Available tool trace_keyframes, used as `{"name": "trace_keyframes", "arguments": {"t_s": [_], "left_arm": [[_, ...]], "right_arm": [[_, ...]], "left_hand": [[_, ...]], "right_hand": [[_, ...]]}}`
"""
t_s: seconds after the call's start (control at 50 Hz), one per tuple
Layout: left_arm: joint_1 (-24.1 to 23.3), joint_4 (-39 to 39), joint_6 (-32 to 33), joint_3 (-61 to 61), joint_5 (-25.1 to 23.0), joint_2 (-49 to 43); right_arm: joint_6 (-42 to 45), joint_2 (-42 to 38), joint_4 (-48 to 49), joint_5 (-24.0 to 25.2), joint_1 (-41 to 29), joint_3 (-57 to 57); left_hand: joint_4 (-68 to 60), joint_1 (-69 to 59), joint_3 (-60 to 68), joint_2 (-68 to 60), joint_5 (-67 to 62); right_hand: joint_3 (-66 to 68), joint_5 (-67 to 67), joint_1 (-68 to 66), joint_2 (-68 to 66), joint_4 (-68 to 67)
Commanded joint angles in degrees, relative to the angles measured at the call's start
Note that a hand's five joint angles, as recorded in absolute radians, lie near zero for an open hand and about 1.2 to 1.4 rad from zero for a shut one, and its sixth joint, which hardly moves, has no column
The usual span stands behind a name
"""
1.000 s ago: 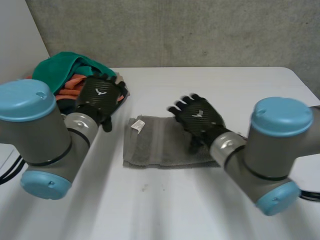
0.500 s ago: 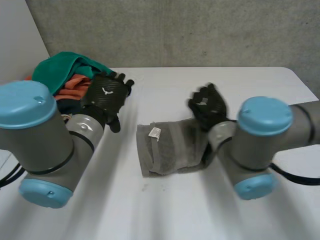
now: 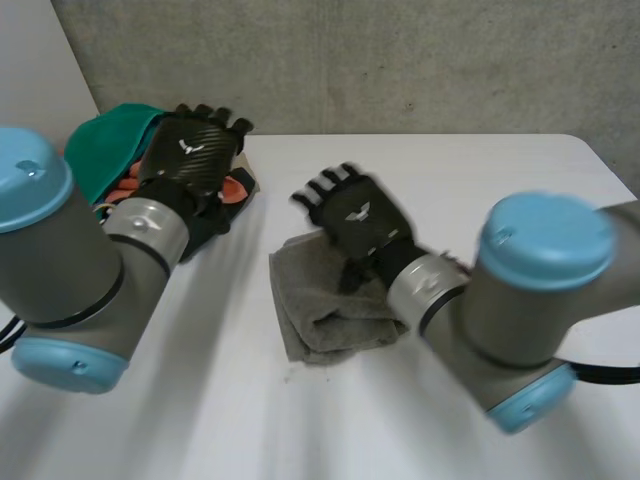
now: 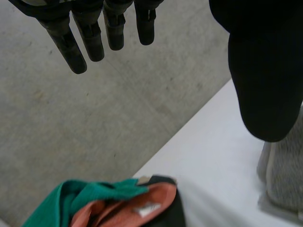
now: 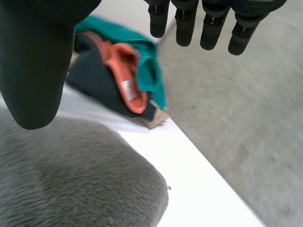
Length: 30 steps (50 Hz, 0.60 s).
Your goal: Fold the laundry.
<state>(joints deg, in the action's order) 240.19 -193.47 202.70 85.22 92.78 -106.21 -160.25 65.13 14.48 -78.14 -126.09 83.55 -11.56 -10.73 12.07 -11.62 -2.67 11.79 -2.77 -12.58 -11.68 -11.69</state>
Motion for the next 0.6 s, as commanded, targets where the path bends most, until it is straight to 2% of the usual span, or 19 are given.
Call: {"name": "trace_keyframes", "arguments": {"t_s": [0.02,0.18,0.26,0.28,0.36,0.4,0.5,0.6], "left_arm": [[-6.7,1.0,-4.7,-8.8,0.1,-9.1],[-11.9,9.4,-13.8,-18.5,0.9,-21.0],[-12.7,15.1,-17.9,-21.1,4.3,-26.1],[-12.8,16.9,-18.4,-21.2,6.7,-27.2],[-13.0,19.4,-18.0,-20.9,12.1,-28.7],[-13.0,19.7,-17.6,-20.1,13.2,-29.0],[-12.7,19.7,-13.6,-18.0,13.2,-29.1],[-12.5,19.3,-10.0,-18.0,13.0,-27.8]], "right_arm": [[-8.9,0.5,-10.6,-0.7,6.6,-2.8],[-12.3,-8.5,-18.9,0.1,8.5,-10.7],[-13.0,-13.1,-21.1,3.7,8.7,-13.7],[-12.9,-14.0,-21.5,4.4,8.7,-14.3],[-12.6,-17.7,-22.6,5.5,8.7,-16.9],[-11.9,-19.9,-22.7,5.5,8.5,-18.1],[-8.1,-21.8,-24.0,4.9,8.1,-19.7],[-6.3,-17.9,-24.1,2.9,7.9,-18.8]], "left_hand": [[1.0,0.2,-1.5,1.1,2.1],[-0.2,-1.0,-0.3,-0.1,0.9],[-0.3,-1.2,-0.2,-0.3,0.8],[-0.3,-1.2,-0.2,-0.3,0.8],[-0.2,-1.0,-0.3,-0.1,0.9],[-0.5,-1.3,0.0,-0.4,0.6],[-0.7,-1.5,0.2,-0.6,0.4],[-0.3,-1.2,-0.2,-0.3,0.8]], "right_hand": [[-1.8,2.8,2.6,1.7,1.7],[-1.8,2.8,2.6,1.7,1.7],[-1.8,2.8,2.6,1.7,1.7],[-1.8,2.8,2.6,1.7,1.7],[-1.8,2.8,2.6,1.7,1.7],[-1.8,2.8,2.6,1.7,1.7],[-1.8,2.8,2.6,1.7,1.7],[-1.8,2.8,2.6,1.7,1.7]]}}
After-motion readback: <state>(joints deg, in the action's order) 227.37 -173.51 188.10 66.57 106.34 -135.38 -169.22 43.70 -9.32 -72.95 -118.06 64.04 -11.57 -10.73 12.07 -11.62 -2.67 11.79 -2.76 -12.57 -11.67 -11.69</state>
